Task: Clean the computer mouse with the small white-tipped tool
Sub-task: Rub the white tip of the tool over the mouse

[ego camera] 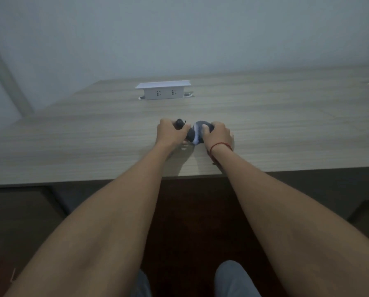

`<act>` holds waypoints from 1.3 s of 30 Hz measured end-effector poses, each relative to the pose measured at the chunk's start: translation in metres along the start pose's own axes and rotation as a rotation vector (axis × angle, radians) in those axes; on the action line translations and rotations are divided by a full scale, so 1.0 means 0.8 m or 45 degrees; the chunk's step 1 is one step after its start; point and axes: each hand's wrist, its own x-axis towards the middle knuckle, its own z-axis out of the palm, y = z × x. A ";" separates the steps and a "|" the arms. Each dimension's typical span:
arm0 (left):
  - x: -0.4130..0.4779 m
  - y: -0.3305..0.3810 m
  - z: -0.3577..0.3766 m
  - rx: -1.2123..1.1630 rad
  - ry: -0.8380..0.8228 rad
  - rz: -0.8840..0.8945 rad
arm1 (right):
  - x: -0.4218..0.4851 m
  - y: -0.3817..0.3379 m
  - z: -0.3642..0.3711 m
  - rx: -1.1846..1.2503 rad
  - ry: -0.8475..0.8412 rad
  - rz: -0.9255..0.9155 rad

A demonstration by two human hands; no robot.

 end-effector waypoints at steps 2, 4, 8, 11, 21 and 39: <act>0.001 0.003 -0.013 -0.046 -0.191 -0.049 | 0.001 0.000 -0.001 -0.002 -0.018 0.004; 0.005 0.005 -0.018 -0.002 -0.215 -0.040 | 0.002 0.000 0.000 -0.004 -0.027 -0.004; 0.020 0.003 -0.005 0.032 -0.068 0.012 | 0.000 0.003 -0.001 0.007 -0.054 -0.033; 0.029 0.000 0.001 0.080 0.054 0.035 | -0.001 0.003 -0.004 -0.003 -0.088 -0.077; 0.035 -0.005 -0.008 -0.023 0.153 0.097 | 0.001 0.003 0.007 -0.068 -0.223 -0.158; 0.043 0.023 -0.002 0.466 0.067 0.330 | -0.003 0.008 0.001 -0.038 -0.232 -0.213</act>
